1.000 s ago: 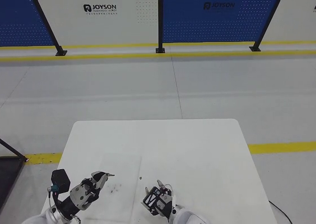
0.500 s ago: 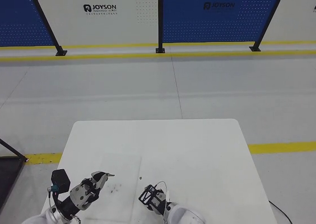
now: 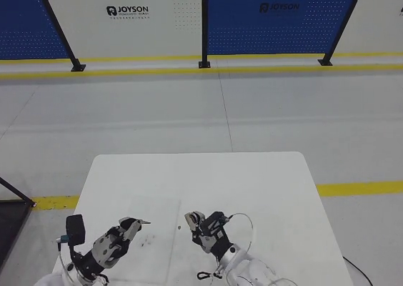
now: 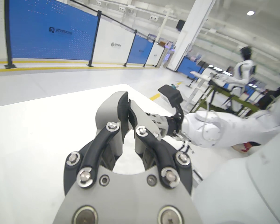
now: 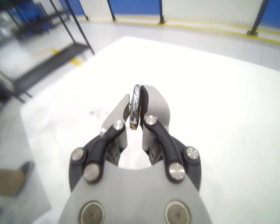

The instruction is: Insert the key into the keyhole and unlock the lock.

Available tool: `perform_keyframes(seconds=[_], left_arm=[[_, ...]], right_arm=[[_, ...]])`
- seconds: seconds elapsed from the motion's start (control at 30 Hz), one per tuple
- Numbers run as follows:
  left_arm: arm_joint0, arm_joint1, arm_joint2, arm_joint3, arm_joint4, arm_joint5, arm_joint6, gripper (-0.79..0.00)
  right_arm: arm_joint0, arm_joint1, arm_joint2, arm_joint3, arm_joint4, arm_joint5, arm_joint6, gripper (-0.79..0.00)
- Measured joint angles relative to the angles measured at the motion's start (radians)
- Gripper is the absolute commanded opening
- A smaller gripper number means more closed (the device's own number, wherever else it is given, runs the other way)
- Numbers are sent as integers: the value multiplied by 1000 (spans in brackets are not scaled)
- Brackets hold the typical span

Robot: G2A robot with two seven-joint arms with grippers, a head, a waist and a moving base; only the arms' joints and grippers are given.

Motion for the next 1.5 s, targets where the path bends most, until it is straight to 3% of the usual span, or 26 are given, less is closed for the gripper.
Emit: perform_keyframes(seconds=[0.2,0.43,0.83,0.97,1.23,1.5], left_arm=[[-31,11,71,-23,-194,-58,-59,-785],[-71,20,172,-19,-316,-57,-110,-785],[-72,20,175,-16,-317,-56,-112,-785],[-84,17,186,-24,-317,-31,-99,-785],[-114,-28,320,6,-218,-19,156,-785],[-164,-62,424,87,-86,-5,318,-785]], right_arm=[[-62,22,88,-74,166,-225,-146,-785],[-45,27,99,-62,370,-475,-177,-785],[-44,27,99,-61,376,-478,-173,-785],[-30,19,78,-39,471,-480,-182,-785],[43,-34,-64,96,536,-589,-401,-785],[89,-81,-139,176,438,-627,-629,-785]])
